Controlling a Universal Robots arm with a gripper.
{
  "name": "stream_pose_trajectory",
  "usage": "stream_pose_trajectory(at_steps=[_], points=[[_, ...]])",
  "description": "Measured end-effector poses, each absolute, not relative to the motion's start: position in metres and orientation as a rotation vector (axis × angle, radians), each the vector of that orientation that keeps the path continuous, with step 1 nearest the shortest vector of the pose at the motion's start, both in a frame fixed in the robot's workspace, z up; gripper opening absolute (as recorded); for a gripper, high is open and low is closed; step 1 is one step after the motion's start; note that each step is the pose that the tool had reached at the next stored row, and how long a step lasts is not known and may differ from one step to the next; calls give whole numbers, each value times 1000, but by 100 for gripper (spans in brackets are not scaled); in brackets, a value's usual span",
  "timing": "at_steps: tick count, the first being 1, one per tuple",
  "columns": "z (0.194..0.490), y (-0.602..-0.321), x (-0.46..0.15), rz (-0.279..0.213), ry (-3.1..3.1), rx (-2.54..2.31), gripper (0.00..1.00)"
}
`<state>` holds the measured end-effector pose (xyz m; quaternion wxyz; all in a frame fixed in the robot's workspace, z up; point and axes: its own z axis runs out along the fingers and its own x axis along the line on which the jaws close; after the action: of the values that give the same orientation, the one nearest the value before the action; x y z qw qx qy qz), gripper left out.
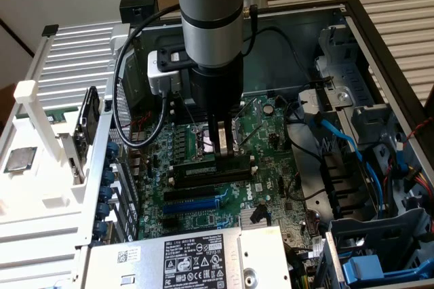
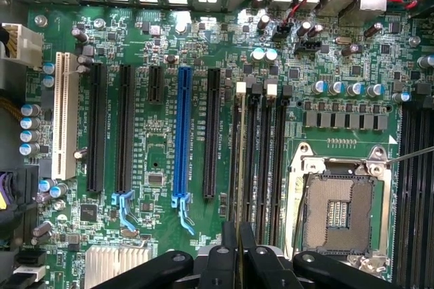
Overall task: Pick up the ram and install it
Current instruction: 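Insert the ram into the slot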
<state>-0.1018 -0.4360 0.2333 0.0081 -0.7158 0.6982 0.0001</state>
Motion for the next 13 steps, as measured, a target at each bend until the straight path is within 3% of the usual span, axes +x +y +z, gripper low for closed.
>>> stream_pose_trajectory(at_steps=[13], points=[[233,-433,-102,-7,2185,-2241,13]])
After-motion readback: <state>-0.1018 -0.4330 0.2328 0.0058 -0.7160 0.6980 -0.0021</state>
